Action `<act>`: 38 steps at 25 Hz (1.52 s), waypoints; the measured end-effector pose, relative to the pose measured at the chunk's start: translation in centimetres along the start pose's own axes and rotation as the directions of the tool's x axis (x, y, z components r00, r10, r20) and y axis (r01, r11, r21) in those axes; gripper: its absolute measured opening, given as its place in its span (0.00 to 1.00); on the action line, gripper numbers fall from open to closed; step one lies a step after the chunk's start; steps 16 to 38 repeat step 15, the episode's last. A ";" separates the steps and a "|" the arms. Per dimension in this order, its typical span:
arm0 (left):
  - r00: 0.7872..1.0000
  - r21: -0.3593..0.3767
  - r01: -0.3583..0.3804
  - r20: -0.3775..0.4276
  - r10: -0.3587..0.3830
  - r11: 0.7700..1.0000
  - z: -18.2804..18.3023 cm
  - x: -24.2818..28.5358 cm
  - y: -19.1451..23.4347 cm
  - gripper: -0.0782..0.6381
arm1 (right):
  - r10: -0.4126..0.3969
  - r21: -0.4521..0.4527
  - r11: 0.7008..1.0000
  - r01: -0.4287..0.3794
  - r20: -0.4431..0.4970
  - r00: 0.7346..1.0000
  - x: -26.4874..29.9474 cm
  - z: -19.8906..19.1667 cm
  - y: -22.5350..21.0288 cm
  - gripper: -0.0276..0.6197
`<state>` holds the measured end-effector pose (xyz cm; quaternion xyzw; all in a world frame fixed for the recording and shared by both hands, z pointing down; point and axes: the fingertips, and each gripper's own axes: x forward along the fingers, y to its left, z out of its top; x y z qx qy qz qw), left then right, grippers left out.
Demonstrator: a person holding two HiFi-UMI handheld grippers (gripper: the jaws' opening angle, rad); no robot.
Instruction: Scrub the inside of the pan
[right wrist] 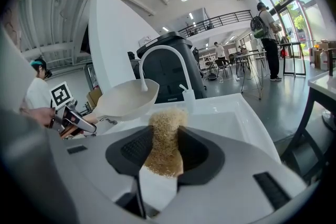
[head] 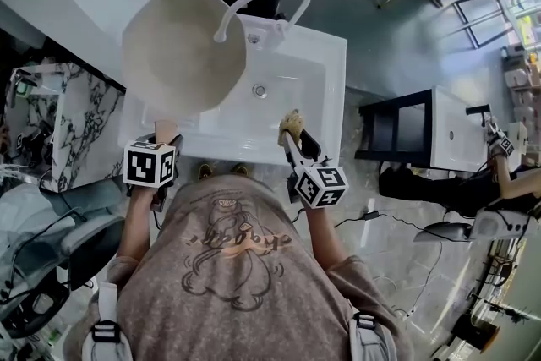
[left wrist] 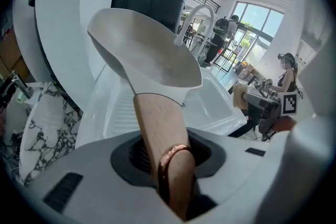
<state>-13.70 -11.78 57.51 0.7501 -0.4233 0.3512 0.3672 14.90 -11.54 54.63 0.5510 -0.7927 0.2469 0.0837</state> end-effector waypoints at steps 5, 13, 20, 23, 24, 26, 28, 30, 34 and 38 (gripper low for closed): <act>1.000 -0.010 0.016 0.005 -0.016 1.000 0.2 0.0 0.1 0.30 | -0.016 0.009 1.000 0.017 -0.011 1.000 0.2 -0.6 -0.3 0.30; 1.000 -0.001 0.021 0.004 -0.021 1.000 0.7 -0.5 0.1 0.30 | -0.023 0.003 1.000 0.023 -0.024 0.999 0.1 -0.9 -0.4 0.30; 1.000 -0.002 0.023 0.005 -0.023 1.000 0.7 -0.5 0.0 0.30 | -0.022 0.003 1.000 0.022 -0.026 0.999 0.1 -1.0 -0.4 0.30; 1.000 -0.002 0.023 0.005 -0.023 1.000 0.7 -0.5 0.0 0.30 | -0.022 0.003 1.000 0.022 -0.026 0.999 0.1 -1.0 -0.4 0.30; 1.000 -0.002 0.023 0.005 -0.023 1.000 0.7 -0.5 0.0 0.30 | -0.022 0.003 1.000 0.022 -0.026 0.999 0.1 -1.0 -0.4 0.30; 1.000 -0.002 0.023 0.005 -0.023 1.000 0.7 -0.5 0.0 0.30 | -0.022 0.003 1.000 0.022 -0.026 0.999 0.1 -1.0 -0.4 0.30; 1.000 -0.002 0.023 0.005 -0.023 1.000 0.7 -0.5 0.0 0.30 | -0.022 0.003 1.000 0.022 -0.026 0.999 0.1 -1.0 -0.4 0.30; 1.000 -0.002 0.023 0.005 -0.023 1.000 0.7 -0.5 0.0 0.30 | -0.022 0.003 1.000 0.022 -0.026 0.999 0.1 -1.0 -0.4 0.30; 1.000 -0.002 0.023 0.005 -0.023 1.000 0.7 -0.5 0.0 0.30 | -0.022 0.003 1.000 0.022 -0.026 0.999 0.1 -1.0 -0.4 0.30; 1.000 -0.002 0.023 0.005 -0.023 1.000 0.7 -0.5 0.0 0.30 | -0.022 0.003 1.000 0.022 -0.026 0.999 0.1 -1.0 -0.4 0.30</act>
